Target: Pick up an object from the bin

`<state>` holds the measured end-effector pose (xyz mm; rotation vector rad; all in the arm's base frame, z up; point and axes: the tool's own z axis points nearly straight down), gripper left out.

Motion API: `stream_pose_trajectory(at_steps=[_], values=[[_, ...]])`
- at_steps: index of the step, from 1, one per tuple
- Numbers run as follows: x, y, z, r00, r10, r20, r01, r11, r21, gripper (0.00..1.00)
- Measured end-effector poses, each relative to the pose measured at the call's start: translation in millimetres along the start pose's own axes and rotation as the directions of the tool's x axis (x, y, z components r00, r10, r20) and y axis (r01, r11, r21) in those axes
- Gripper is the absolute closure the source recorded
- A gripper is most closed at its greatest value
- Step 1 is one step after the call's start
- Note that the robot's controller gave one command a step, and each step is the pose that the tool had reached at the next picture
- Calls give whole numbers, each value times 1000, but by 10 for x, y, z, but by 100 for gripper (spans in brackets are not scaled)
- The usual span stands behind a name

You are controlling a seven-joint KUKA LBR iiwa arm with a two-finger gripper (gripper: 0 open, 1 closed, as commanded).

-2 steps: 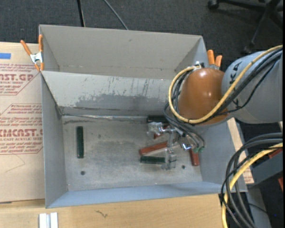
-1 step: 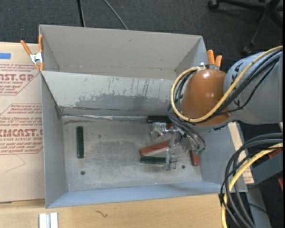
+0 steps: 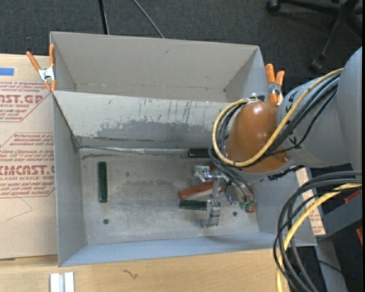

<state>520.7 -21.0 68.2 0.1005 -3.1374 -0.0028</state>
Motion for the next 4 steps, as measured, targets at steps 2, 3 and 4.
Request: stream_pose_trajectory(at_steps=[2,3,4], values=[[-2,9,2,1000,0,3,0,1000,0,100],[-21,13,-945,1000,-1,11,1,1000,3,100],[-24,18,-963,1000,-1,4,1,1000,2,100]])
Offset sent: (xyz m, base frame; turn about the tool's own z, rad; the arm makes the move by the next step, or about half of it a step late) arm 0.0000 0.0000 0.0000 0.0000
